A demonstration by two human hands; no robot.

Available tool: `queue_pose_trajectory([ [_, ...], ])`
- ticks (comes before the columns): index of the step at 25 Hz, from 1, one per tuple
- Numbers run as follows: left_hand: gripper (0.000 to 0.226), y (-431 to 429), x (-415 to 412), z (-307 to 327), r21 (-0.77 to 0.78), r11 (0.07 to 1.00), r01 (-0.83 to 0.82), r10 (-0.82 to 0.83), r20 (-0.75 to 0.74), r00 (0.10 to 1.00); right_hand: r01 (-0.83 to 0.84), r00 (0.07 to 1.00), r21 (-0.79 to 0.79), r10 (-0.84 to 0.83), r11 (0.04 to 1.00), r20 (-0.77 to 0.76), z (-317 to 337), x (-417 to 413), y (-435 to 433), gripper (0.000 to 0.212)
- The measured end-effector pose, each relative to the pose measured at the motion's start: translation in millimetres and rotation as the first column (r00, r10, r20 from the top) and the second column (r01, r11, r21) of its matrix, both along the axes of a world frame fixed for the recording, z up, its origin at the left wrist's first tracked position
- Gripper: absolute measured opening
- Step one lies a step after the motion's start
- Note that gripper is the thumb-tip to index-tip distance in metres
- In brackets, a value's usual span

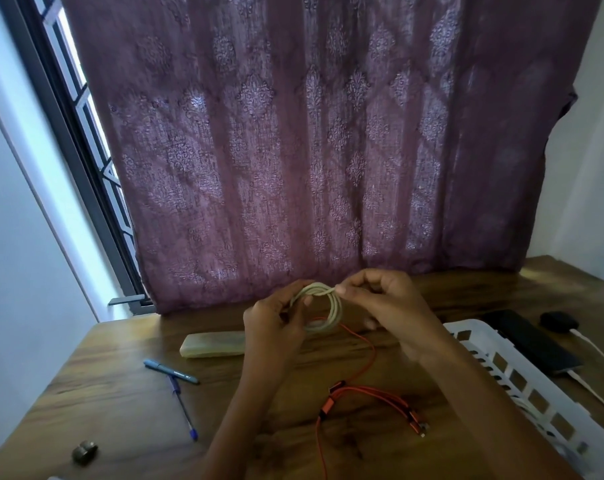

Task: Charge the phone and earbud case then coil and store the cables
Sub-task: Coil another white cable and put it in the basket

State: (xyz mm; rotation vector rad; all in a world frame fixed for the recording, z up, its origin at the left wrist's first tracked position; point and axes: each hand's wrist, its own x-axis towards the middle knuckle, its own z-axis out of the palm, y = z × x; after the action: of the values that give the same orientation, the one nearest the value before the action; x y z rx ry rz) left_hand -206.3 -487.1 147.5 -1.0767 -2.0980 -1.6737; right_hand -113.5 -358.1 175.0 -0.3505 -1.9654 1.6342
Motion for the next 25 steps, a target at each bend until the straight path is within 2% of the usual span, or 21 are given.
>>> queue_pose_trajectory([
  [2, 0.025, -1, -2, -2, 0.029, 0.999, 0.013, -0.017, 0.106, 0.994, 0.051, 0.999, 0.133, -0.051, 0.990, -0.006, -2, 2, 2, 0.004],
  [3, 0.023, -2, -2, -2, 0.100, 0.993, 0.062, -0.085, 0.238, 0.967, 0.052, 0.999, 0.180, -0.051, 0.982, -0.010, -2, 2, 1, 0.004],
  [4, 0.023, -1, -1, -2, 0.208, 0.970, 0.126, -0.200, 0.390, 0.899, 0.042, 0.999, 0.183, -0.040, 0.982, -0.013, -3, 3, 0, 0.007],
  [6, 0.020, 2, 3, -2, 0.439, 0.877, 0.195, -0.449, 0.608, 0.655, -0.026, 1.000, 0.024, 0.025, 0.999, 0.005, -6, 1, -2, 0.015],
  [7, 0.020, 3, 6, -3, 0.509, 0.840, 0.190, -0.519, 0.649, 0.556, -0.062, 0.997, -0.085, 0.065, 0.994, 0.033, -7, 0, -3, 0.018],
  [8, 0.020, 4, 8, -4, 0.539, 0.820, 0.193, -0.552, 0.658, 0.512, -0.085, 0.993, -0.163, 0.096, 0.983, 0.062, -8, -1, -3, 0.020],
  [9, 0.021, 4, 9, -6, 0.525, 0.824, 0.212, -0.550, 0.652, 0.522, -0.084, 0.991, -0.188, 0.102, 0.978, 0.089, -9, -3, -2, 0.021],
  [13, 0.036, 1, 4, 3, 0.170, 0.917, 0.361, -0.395, 0.509, 0.765, -0.048, 0.991, -0.072, 0.056, 0.996, 0.122, -6, -3, 4, 0.021],
  [16, 0.022, -6, -3, 16, -0.121, 0.935, 0.333, -0.278, 0.330, 0.902, -0.138, 0.982, 0.075, 0.126, 0.988, 0.137, -2, 2, 3, 0.016],
  [18, 0.014, -11, -4, 19, -0.268, 0.914, 0.304, -0.252, 0.212, 0.944, -0.182, 0.977, 0.082, 0.171, 0.980, 0.124, -2, 4, 3, 0.012],
  [19, 0.014, -12, -3, 20, -0.277, 0.906, 0.320, -0.267, 0.213, 0.940, -0.186, 0.978, 0.066, 0.178, 0.980, 0.109, -2, 5, 3, 0.009],
  [21, 0.016, -12, 1, 19, -0.166, 0.900, 0.403, -0.340, 0.310, 0.888, -0.185, 0.980, 0.066, 0.179, 0.981, 0.082, -2, 6, 6, 0.007],
  [25, 0.019, -12, 9, 16, 0.001, 0.910, 0.415, -0.381, 0.396, 0.835, -0.137, 0.990, 0.188, 0.141, 0.973, -0.009, -2, 6, 13, 0.011],
])
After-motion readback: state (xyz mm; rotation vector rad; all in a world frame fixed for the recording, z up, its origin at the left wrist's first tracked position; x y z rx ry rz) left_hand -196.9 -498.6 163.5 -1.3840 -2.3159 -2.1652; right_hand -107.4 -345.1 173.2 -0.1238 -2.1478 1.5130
